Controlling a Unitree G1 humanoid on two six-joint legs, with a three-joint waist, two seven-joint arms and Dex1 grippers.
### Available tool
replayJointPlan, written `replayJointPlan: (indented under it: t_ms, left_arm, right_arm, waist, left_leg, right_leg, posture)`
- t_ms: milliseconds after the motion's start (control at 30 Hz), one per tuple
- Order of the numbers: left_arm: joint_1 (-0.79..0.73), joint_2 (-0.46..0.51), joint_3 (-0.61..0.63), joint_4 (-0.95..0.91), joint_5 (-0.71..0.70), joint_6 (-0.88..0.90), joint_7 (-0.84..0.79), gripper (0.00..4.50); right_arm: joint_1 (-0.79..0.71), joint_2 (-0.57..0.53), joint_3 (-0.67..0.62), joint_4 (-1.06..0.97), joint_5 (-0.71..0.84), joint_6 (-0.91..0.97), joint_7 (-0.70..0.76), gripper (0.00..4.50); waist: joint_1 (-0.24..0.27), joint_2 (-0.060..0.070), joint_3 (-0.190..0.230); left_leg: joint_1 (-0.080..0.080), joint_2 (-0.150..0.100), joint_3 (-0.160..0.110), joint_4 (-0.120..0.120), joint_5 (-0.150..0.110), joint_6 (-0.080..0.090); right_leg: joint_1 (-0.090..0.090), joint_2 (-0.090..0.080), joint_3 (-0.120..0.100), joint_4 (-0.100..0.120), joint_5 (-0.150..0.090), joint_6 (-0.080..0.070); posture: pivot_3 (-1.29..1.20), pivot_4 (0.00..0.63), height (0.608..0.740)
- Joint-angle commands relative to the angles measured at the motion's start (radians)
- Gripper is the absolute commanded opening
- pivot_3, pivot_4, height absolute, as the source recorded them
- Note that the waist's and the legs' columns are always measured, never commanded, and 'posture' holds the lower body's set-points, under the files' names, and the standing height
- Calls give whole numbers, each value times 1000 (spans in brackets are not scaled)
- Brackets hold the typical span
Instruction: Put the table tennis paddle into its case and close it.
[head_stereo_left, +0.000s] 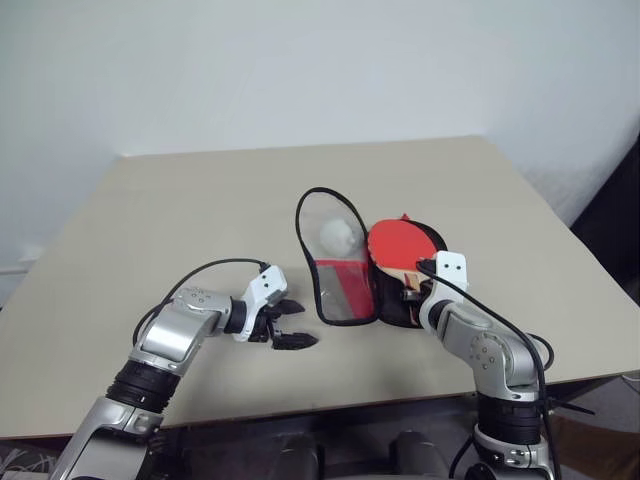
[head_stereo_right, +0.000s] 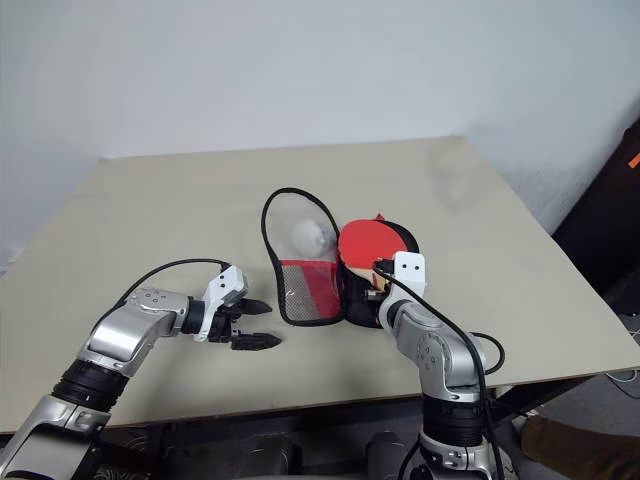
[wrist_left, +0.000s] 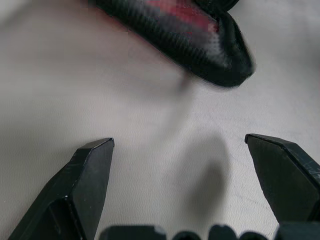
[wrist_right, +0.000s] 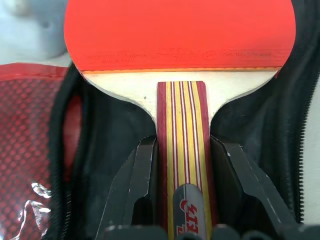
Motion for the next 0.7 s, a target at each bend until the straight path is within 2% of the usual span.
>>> replayJointPlan:
  t_ms: [33,600,700]
  left_arm:
    - [6,0,-21,-10,9,11,-3,4500]
    - [31,10,-6,-43,0,32,12,4500]
    - [31,11,-4,-45,-1,34,14,4500]
  right_arm:
    - [-31,8,-23,-10,-23,-45,-15,1127]
    - [-26,32,-9,106,-109,-58,-69,1127]
    - [-33,33,-15,122,-115,-61,-72,2110]
  waist:
    - [0,0,0]
    - [0,-5,-2]
    - [0,-6,-2]
  left_leg:
    - [0,0,0,0,0,0]
    - [0,0,0,0,-1,-1]
    - [1,0,0,0,-1,-1]
  right_leg:
    - [0,0,0,0,0,0]
    - [0,0,0,0,0,0]
    - [0,0,0,0,0,0]
  posture:
    - [0,0,740]
    - [0,0,740]
    - [0,0,740]
